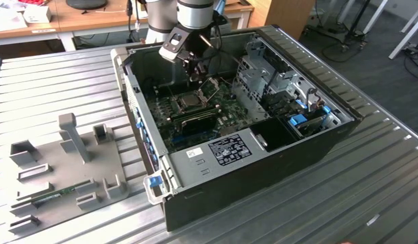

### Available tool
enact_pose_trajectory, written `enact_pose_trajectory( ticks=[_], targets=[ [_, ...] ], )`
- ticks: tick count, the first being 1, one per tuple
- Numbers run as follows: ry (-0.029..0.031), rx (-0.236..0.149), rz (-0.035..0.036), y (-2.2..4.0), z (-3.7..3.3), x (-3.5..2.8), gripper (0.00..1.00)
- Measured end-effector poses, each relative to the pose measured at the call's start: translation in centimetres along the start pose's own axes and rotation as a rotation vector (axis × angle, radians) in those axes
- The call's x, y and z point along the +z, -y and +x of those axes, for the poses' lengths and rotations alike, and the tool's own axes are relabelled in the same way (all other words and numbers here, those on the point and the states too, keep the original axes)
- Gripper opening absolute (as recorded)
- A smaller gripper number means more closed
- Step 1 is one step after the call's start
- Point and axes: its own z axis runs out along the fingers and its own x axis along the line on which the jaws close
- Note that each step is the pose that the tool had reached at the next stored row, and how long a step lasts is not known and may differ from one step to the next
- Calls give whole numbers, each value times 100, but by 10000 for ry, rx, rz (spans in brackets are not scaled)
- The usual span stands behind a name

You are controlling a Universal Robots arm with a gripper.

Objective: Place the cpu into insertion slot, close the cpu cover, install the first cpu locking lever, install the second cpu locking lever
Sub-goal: 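Close the cpu cover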

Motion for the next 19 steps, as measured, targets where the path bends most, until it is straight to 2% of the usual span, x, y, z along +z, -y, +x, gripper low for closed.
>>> enact_pose_trajectory(
  ticks=[1, 2, 19],
  targets=[
    [0, 0, 0, -4, 0, -133, 10],
    [-1, 0, 0, -6, 0, -189, 10],
    [-1, 0, 0, -58, 0, -184, 10]
  ],
)
